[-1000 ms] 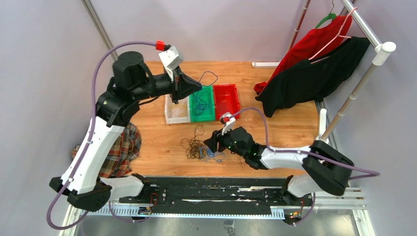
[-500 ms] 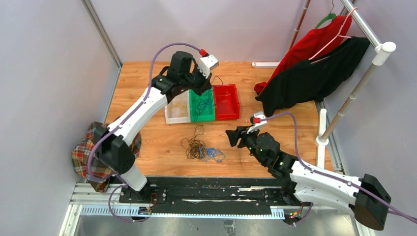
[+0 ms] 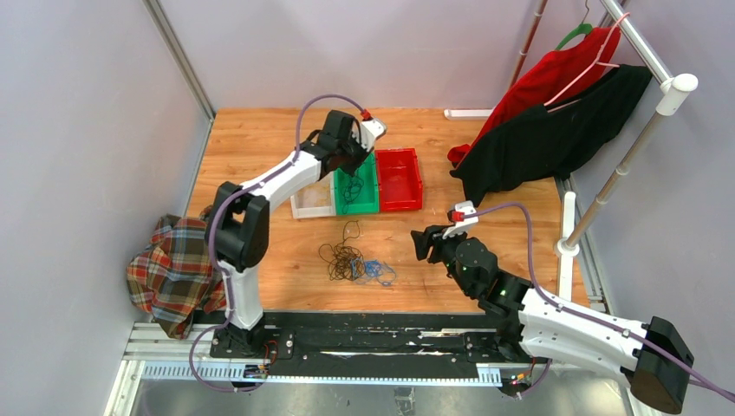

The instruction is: Untangle the cables

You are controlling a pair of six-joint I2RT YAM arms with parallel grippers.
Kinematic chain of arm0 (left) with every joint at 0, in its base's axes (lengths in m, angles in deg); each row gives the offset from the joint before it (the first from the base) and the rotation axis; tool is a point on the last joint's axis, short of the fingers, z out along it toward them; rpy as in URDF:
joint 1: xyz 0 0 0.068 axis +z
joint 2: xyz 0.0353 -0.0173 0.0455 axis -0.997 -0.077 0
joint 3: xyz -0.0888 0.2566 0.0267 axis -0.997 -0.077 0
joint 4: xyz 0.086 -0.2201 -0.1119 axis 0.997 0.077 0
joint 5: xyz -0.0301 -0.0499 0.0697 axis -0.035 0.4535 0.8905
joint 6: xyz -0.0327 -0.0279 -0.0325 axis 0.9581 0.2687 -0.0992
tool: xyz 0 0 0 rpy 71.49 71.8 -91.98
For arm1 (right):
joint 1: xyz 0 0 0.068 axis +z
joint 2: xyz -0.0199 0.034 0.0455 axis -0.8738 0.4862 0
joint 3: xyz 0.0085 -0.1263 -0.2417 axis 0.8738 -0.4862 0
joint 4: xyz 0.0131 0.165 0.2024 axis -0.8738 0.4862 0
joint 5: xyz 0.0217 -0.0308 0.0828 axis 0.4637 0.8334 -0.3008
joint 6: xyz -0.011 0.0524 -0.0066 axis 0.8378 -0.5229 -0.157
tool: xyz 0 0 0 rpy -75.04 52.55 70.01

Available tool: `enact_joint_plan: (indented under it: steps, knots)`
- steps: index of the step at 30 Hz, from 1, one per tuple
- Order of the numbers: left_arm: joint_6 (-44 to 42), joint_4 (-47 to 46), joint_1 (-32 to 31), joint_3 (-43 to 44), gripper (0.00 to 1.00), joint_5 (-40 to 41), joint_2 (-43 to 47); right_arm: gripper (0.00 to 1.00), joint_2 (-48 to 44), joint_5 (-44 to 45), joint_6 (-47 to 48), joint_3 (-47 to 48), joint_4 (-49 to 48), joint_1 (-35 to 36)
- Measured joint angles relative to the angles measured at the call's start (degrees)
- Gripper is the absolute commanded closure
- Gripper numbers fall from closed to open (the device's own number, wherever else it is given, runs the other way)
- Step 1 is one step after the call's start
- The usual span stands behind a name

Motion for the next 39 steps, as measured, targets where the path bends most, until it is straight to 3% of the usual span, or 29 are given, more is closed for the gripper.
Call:
enact_joint_plan:
  steps: [12, 19, 27, 29, 32, 34, 39]
  knots:
    - [-2.5, -1.9, -0.9, -1.1, 1.00, 8.2, -9.2, 0.43, 0.5, 0.2, 1.5, 0.5, 1.8, -1.1]
    - [-3.4, -0.9, -1.7, -1.4, 0.99, 8.3, -9.2, 0.42, 1.8, -0.1, 1.8, 0.7, 2.4, -1.4]
    - [-2.1, -0.2, -1.7, -9.5, 0.98, 6.6, -3.4, 0.41, 1.9, -0.8, 2.4, 1.9, 2.8, -1.4]
    - [-1.8, -0.2, -1.7, -10.5, 0.89, 6.3, -2.2, 0.41, 1.9, -1.0, 2.4, 2.2, 2.7, -1.4]
    - [-1.5, 0.1, -1.7, -10.1, 0.59, 6.2, -2.0, 0.39, 1.9, -1.4, 2.4, 2.3, 2.7, -1.4]
    - [-0.9, 1.2, -1.7, -8.6, 0.47, 6.2, -2.3, 0.37, 1.9, -1.8, 2.4, 2.3, 2.8, -1.4]
    - [-0.7, 2.2, -1.6, -4.3, 0.41, 5.1, -2.7, 0.34, 2.3, -3.8, 2.4, 2.3, 3.0, -1.4]
